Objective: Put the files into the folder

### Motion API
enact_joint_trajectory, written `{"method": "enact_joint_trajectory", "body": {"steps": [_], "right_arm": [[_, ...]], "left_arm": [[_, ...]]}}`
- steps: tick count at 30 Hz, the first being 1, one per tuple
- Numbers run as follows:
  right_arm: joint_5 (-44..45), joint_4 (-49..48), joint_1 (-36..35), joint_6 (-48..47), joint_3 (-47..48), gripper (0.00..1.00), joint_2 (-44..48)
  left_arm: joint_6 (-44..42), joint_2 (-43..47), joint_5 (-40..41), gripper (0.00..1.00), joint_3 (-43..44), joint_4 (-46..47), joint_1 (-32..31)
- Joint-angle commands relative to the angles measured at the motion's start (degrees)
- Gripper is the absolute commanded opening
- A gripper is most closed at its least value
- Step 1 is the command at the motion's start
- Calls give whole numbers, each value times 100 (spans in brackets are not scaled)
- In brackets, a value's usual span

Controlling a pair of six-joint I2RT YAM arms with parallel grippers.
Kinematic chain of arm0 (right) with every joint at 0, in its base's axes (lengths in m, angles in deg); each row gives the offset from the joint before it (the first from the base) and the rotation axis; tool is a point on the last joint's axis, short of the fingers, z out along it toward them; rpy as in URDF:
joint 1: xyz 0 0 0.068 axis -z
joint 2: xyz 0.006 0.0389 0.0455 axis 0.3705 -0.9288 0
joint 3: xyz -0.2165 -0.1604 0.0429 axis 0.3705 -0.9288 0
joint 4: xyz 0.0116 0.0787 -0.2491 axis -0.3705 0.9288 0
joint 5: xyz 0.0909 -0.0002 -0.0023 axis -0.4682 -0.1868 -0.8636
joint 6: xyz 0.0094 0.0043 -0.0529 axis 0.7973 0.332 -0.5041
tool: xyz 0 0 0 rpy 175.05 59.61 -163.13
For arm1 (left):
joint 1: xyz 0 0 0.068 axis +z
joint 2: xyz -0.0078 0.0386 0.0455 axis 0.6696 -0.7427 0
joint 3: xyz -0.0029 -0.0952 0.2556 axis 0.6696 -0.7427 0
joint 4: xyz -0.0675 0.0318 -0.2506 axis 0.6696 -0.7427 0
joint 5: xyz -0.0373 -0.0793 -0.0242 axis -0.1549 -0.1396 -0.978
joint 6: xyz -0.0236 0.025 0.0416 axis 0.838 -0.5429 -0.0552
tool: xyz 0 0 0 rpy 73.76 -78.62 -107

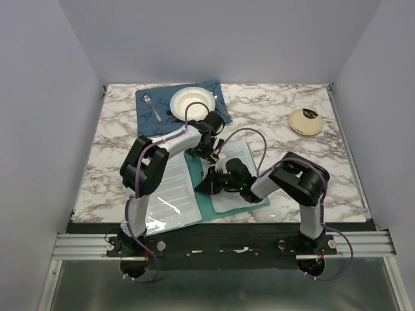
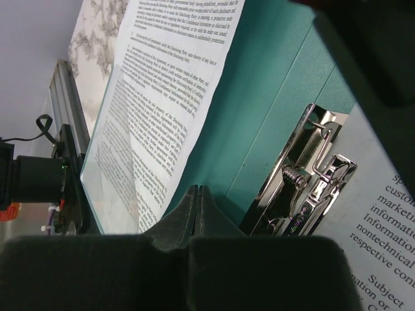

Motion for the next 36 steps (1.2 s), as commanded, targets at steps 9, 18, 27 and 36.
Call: {"method": "enact_joint_trajectory", "body": {"steps": [9,18,27,36], "right_arm": [[163,-59,171,712,-684,25,-39],[207,397,179,308,115,30,655],[453,1398,179,-272,388,47,1446],[1585,4280,-5,-1151,1406,57,1518]], "left_arm": [[-291,-296,91,99,-119,-284,6],[-327,-173,-14,99,92,-363,32],[-379,205,-470,99,724,-618,182],[-625,1065,-1937,99,1121,-846,1216]]}}
